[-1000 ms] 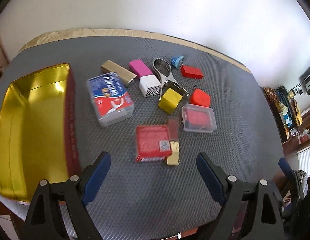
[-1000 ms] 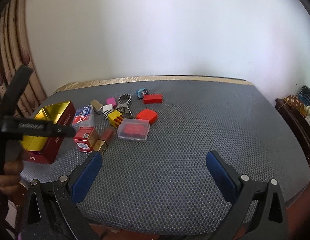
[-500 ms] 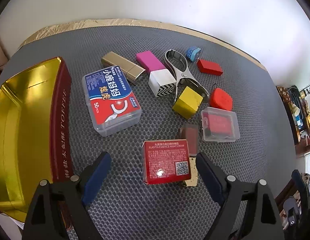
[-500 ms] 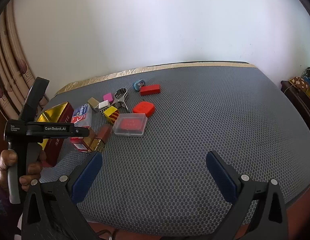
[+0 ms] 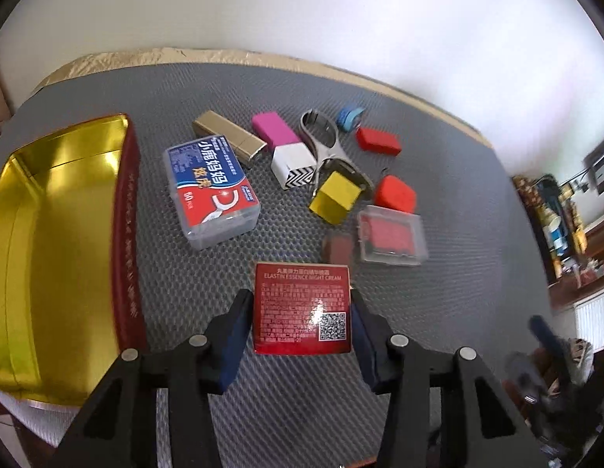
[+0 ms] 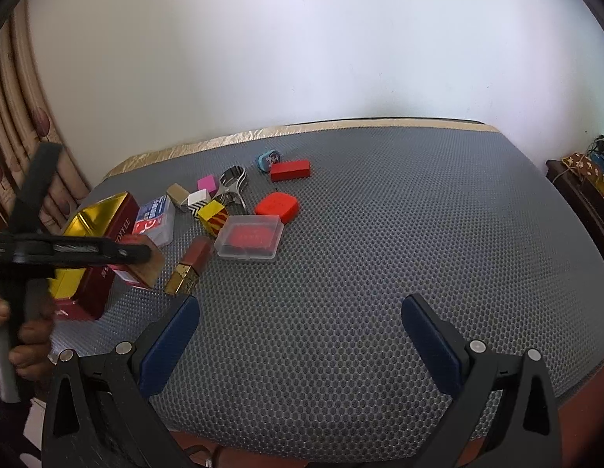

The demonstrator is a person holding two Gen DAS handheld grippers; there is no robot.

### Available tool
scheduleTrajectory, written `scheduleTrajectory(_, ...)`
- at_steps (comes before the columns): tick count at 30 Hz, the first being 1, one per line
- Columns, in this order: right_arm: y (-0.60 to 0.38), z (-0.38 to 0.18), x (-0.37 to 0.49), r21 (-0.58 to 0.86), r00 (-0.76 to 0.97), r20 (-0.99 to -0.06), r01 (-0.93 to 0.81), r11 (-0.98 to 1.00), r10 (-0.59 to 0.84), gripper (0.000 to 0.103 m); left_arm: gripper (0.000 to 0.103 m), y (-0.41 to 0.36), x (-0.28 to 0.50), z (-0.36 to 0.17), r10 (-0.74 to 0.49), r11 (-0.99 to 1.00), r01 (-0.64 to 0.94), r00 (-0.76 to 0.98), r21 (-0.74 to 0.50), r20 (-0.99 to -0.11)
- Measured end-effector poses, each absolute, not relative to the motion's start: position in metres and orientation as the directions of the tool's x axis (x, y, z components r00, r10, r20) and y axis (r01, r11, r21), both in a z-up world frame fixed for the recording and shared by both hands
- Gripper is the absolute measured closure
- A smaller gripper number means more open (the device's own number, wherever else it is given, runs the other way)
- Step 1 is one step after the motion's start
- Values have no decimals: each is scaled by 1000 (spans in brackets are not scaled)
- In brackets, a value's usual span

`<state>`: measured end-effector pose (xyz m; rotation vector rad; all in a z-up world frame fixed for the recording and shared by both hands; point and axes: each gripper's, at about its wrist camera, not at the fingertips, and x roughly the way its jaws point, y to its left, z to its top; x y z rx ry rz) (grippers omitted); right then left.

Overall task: Organize rigid objects
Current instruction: 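Grasp the red cream box with the left tool and lift it toward the tin, then lower the red box into the tin and open the left tool while the right tool grasps the gold lipstick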

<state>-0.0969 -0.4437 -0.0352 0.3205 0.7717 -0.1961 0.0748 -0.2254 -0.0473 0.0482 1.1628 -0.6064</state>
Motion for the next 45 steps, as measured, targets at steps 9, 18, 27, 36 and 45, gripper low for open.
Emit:
scheduleTrajectory(9, -422, -54, -80, 321, 639, -760, 208, 924, 120, 0, 54, -169, 65, -4, -448, 860, 412, 330, -300, -831)
scheduleTrajectory(18, -376, -47, -32, 295, 612, -774, 124, 947, 161, 0, 54, -95, 99, 5, -354, 932, 241, 449, -270, -820)
scheduleTrajectory(27, -355, -64, 18, 262, 527, -838, 159, 952, 142, 5, 54, -57, 123, -25, -326, 945, 137, 438, -297, -838)
scheduleTrajectory(36, -353, -86, 47, 289, 443, -881, 229, 930, 165, 34, 54, -59, 142, -28, -296, 955, 159, 451, -250, -842)
scheduleTrajectory(45, -346, -100, 65, 245, 397, -907, 230, 942, 139, 68, 53, -50, 178, -33, -308, 951, 172, 453, -257, -837)
